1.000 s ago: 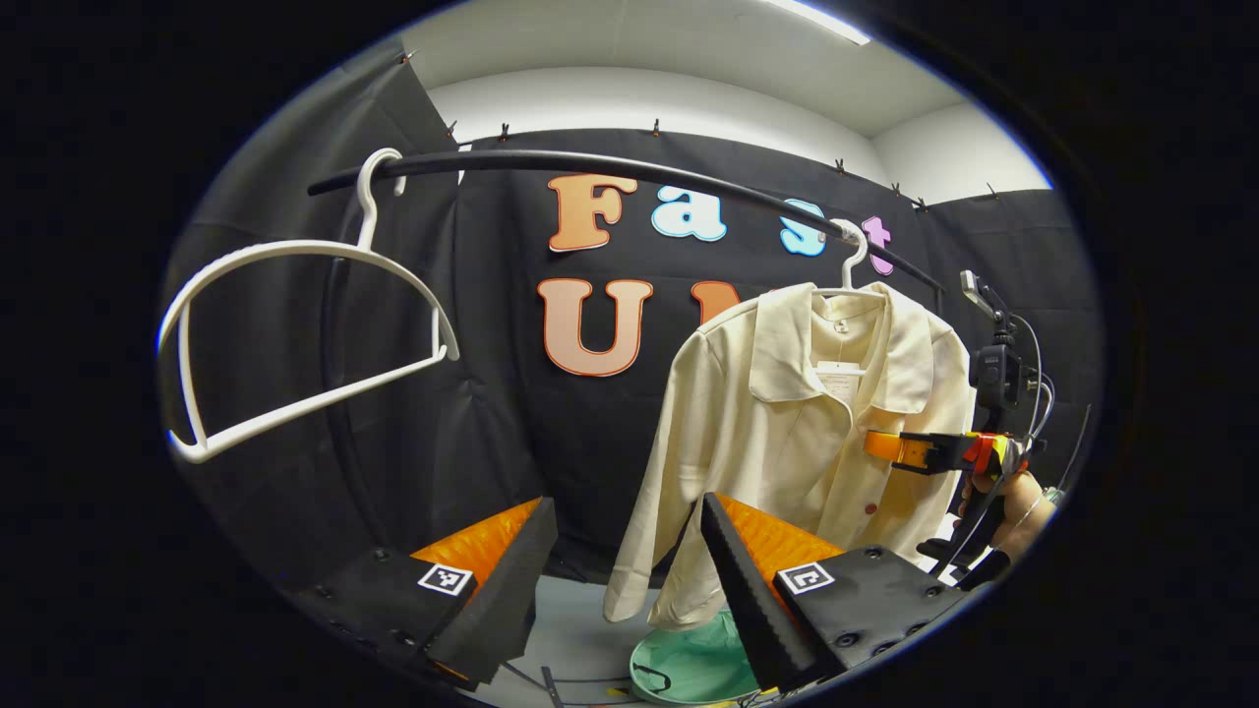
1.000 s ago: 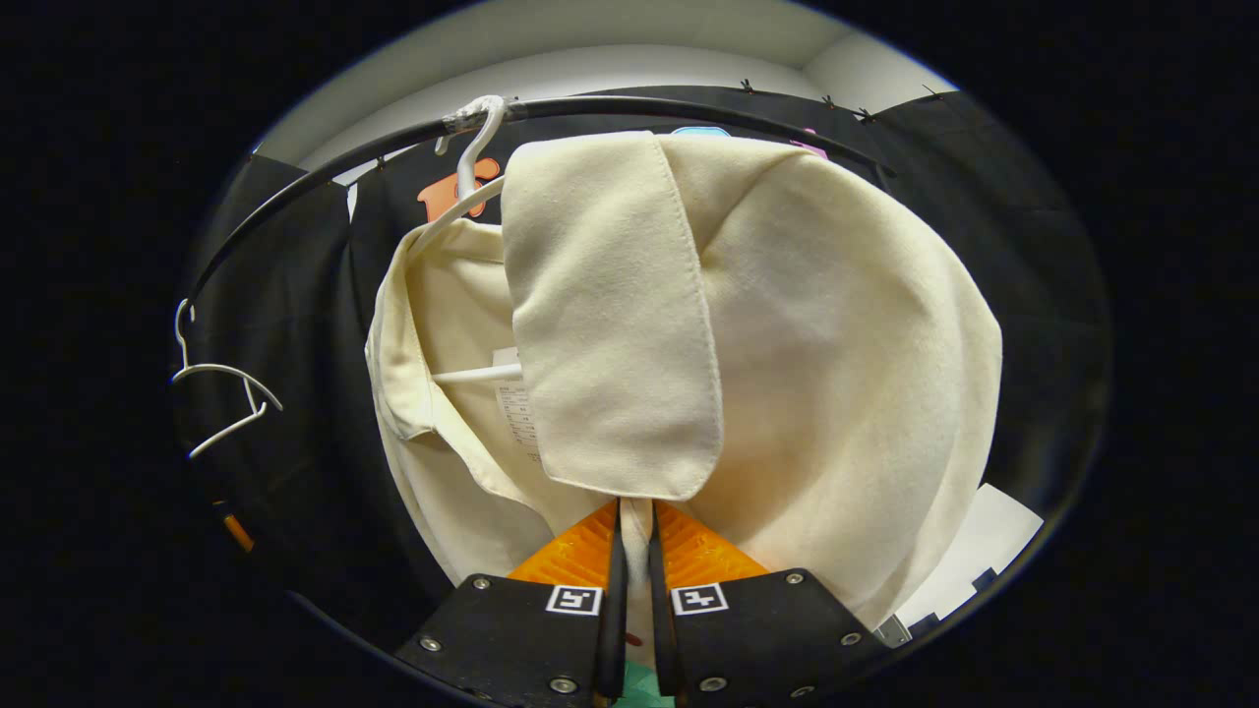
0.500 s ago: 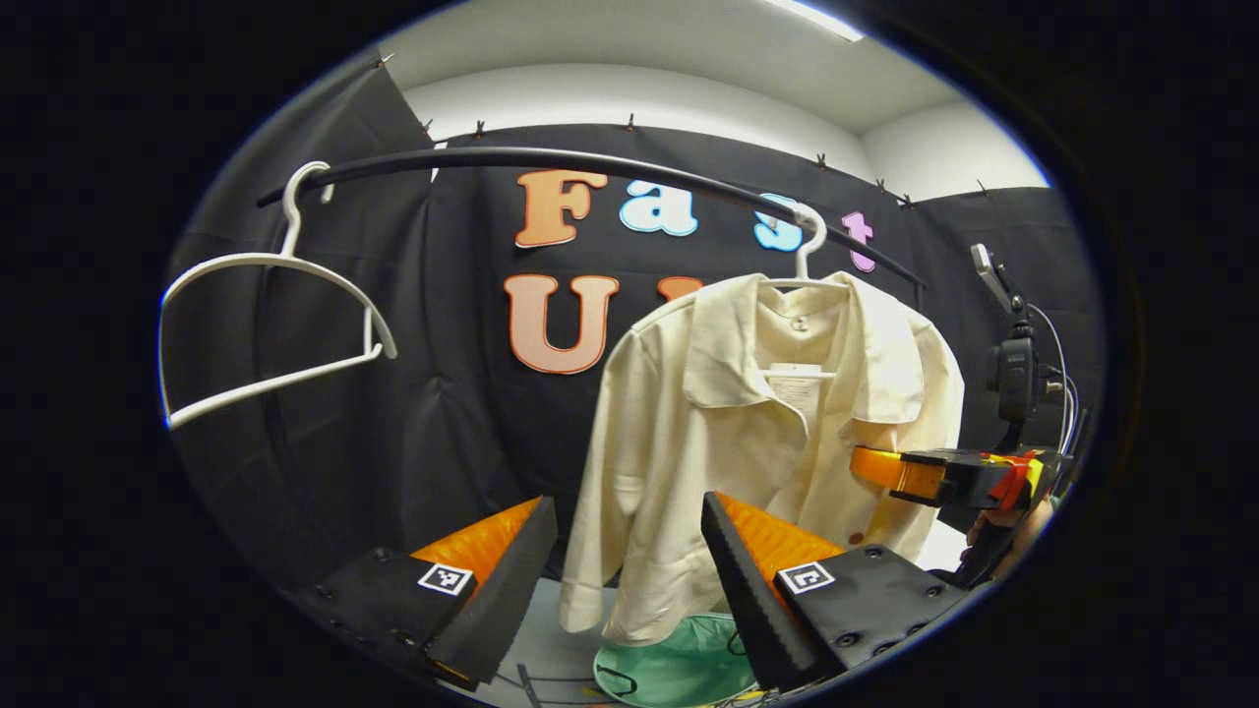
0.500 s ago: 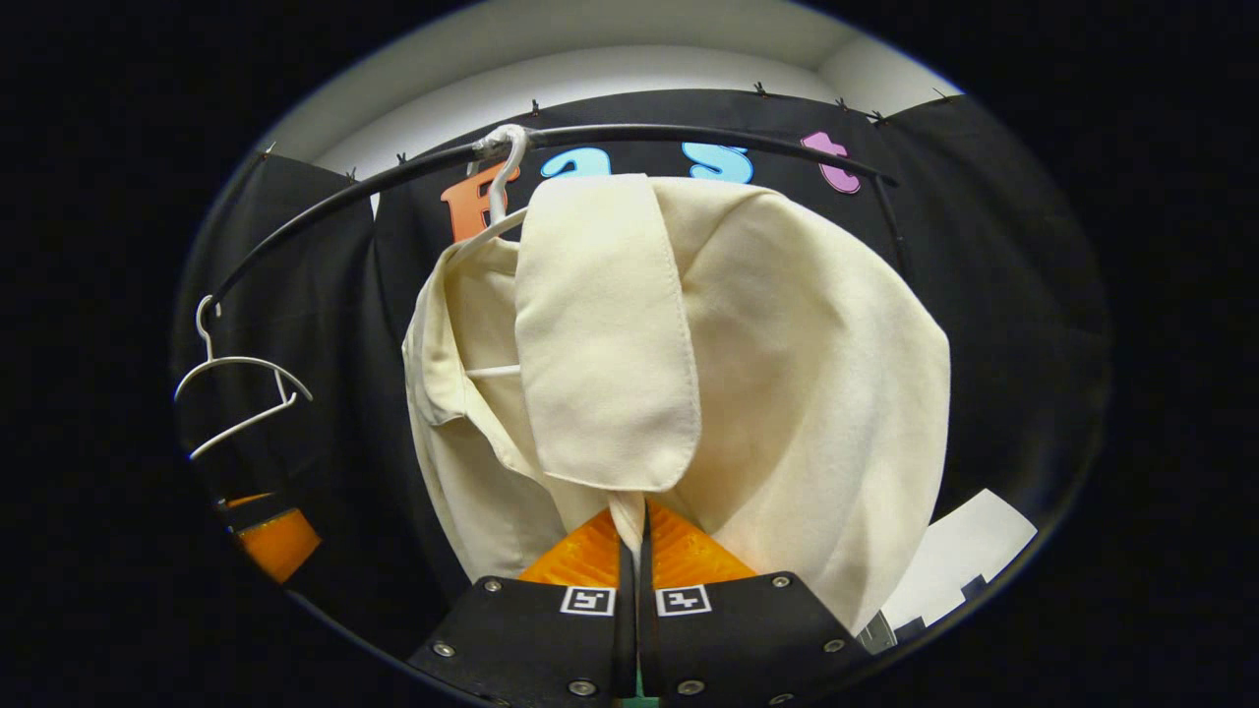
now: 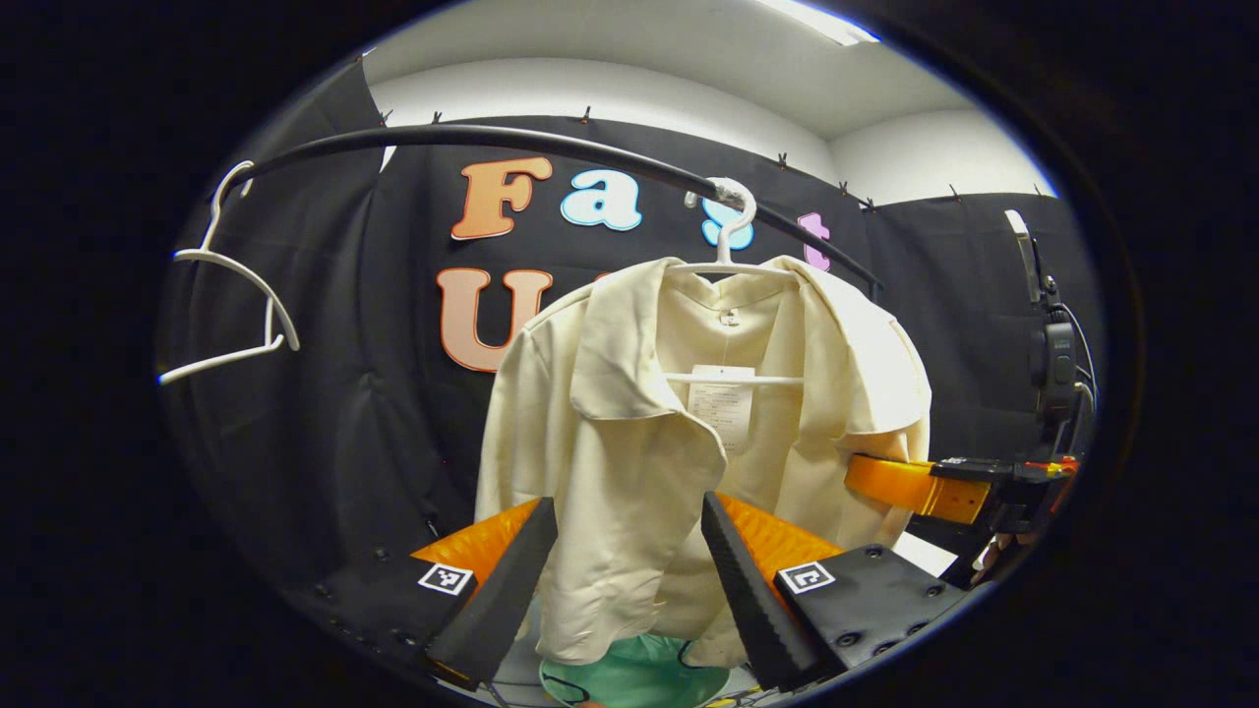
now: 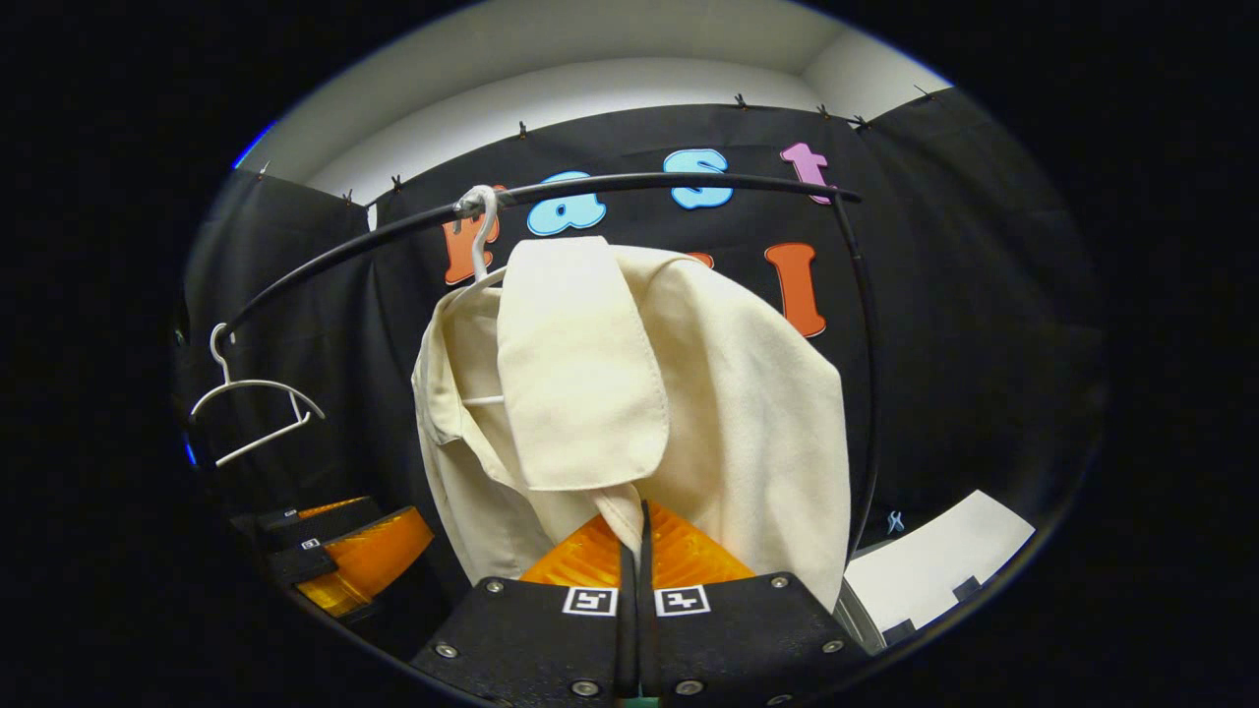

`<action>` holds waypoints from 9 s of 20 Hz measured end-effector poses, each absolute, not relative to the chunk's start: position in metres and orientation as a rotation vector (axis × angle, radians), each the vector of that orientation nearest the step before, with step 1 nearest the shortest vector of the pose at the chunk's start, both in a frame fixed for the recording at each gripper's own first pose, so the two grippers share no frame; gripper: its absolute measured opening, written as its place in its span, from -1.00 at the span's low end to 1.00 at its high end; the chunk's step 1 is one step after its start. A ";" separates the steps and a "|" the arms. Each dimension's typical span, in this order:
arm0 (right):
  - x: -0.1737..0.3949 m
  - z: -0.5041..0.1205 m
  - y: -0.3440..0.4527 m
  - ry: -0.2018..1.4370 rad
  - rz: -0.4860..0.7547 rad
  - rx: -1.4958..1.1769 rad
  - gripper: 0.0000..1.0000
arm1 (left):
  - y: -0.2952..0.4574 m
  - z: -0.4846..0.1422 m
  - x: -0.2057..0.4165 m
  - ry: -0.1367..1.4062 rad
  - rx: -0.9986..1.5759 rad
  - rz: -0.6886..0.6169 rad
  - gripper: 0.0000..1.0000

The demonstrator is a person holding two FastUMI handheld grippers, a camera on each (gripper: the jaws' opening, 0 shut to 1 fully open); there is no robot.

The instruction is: Grasp the clothes on the hanger with both hands and then place them into the laundry hamper below.

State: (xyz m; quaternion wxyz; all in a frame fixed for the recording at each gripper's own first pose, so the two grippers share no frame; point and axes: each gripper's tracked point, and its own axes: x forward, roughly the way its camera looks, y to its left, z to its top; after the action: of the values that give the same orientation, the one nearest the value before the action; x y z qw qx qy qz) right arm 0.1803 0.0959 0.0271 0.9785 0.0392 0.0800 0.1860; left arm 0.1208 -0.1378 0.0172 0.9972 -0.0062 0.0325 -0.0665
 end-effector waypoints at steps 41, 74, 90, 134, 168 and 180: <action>0.160 0.105 0.075 0.004 0.301 0.063 -1.00 | -0.061 0.066 0.174 0.101 -0.035 -0.065 -0.87; 0.230 0.212 -0.014 -0.117 0.204 -0.084 -1.00 | 0.058 0.155 0.178 -0.068 0.100 0.172 -0.87; 0.298 0.150 -0.019 0.004 0.257 -0.091 -1.00 | 0.063 0.129 0.201 -0.033 0.195 0.236 -0.87; 0.187 -0.088 0.085 0.281 0.278 0.065 -1.00 | -0.026 -0.048 0.165 0.296 0.031 0.026 -0.87; 0.148 -0.245 0.042 0.654 0.277 -0.051 0.27 | -0.113 -0.270 0.085 0.860 -0.097 0.049 0.17; 0.158 -0.209 0.029 0.572 0.277 -0.055 0.88 | -0.077 -0.227 0.063 0.767 -0.089 0.160 0.60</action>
State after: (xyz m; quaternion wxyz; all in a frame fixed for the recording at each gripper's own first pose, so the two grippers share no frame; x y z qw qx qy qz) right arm 0.1584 0.0290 -0.2092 0.9495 -0.0270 0.2814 0.1361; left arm 0.0632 -0.0772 -0.2268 0.9232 -0.0434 0.3737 0.0779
